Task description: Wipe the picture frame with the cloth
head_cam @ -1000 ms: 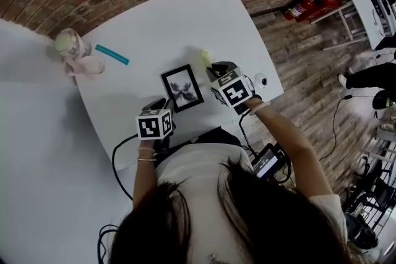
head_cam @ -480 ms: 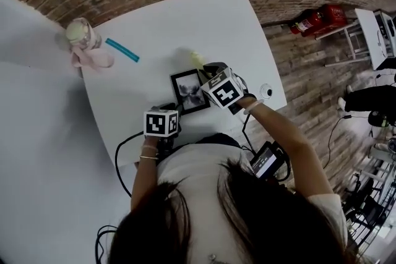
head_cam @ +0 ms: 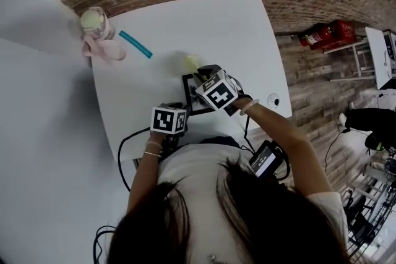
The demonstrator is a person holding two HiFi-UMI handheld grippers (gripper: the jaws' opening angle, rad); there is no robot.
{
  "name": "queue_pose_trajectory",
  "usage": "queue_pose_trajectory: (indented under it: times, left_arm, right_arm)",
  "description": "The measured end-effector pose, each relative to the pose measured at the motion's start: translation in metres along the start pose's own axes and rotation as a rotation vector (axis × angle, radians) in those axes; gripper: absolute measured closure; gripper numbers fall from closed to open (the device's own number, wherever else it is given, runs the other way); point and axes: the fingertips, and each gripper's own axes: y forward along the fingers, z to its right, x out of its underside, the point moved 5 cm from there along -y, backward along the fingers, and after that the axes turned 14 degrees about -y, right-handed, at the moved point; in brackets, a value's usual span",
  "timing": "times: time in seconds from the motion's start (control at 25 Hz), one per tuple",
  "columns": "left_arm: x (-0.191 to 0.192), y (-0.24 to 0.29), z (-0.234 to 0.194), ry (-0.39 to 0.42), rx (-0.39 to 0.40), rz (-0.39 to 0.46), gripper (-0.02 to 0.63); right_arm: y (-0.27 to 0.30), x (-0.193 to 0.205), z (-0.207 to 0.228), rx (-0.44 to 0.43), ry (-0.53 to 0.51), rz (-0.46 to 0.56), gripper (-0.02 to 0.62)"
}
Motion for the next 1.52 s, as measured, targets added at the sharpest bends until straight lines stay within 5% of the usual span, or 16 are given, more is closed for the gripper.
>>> queue_pose_trajectory:
  times: [0.68,1.52]
  left_arm:
    - [-0.002,0.0,-0.002,0.0,-0.012,-0.012,0.477]
    - [-0.003,0.001,-0.003,0.006,-0.022,-0.022,0.476]
  right_arm:
    - [0.042,-0.025,-0.027,-0.134,-0.04,0.008,0.546]
    - [0.044,-0.017,-0.025,-0.145,0.04,-0.007,0.548]
